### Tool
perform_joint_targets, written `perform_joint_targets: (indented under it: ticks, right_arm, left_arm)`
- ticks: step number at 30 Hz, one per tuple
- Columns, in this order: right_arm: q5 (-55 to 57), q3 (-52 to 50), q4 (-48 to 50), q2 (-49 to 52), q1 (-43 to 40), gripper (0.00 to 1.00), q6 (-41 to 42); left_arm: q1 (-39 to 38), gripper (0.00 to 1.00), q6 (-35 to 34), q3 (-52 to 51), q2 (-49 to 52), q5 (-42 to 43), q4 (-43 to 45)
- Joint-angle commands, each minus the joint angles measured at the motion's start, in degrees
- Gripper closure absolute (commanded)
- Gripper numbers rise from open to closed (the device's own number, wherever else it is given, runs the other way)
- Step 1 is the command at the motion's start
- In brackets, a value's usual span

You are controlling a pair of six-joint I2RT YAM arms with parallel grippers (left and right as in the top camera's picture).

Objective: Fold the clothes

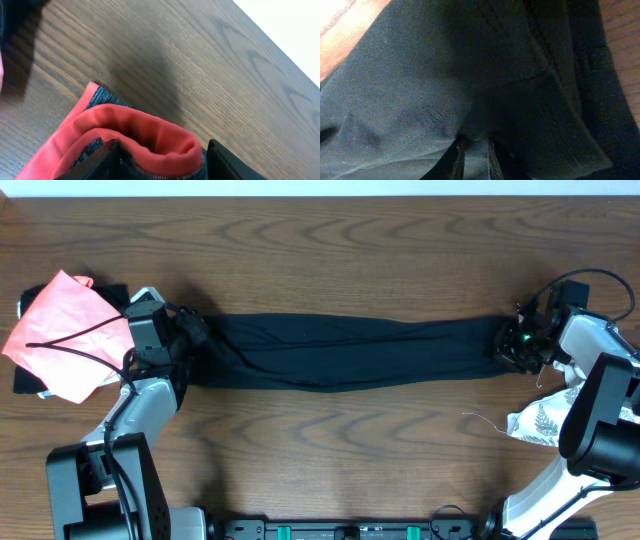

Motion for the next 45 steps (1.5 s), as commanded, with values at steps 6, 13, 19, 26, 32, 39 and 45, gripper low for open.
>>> perform_joint_targets:
  ticks: [6, 13, 19, 26, 32, 39, 45]
  right_arm:
    - [17.0, -8.5, -1.4, 10.6, -0.2, 0.81, -0.5]
    - [17.0, -8.5, -1.4, 10.6, -0.2, 0.81, -0.5]
    - [17.0, -8.5, -1.1, 10.6, -0.2, 0.81, -0.5]
    - [17.0, -8.5, -0.9, 10.6, -0.2, 0.81, -0.5]
    - [16.8, -8.5, -0.9, 10.6, -0.2, 0.81, -0.5]
    - [16.8, -8.5, -0.9, 10.6, -0.2, 0.81, -0.6]
    - [16.8, -8.5, -0.9, 10.6, -0.2, 0.81, -0.7]
  left_arm:
    - [0.3, 0.44, 0.2, 0.3, 0.5, 0.2, -5.7]
    - [0.3, 0.94, 0.2, 0.3, -1.5, 2.6, -9.0]
    - [0.3, 0.94, 0.1, 0.3, -15.3, 2.9, -20.4]
    - [0.3, 0.94, -5.9, 0.3, -32.6, -6.9, -43.9]
    - [0.3, 0.94, -6.8, 0.3, -39.5, -6.9, -53.3]
    - [0.3, 0.94, -11.2, 0.2, -38.8, -6.4, -63.7]
    - [0.3, 0.94, -13.1, 0.2, -38.4, -5.8, -69.8]
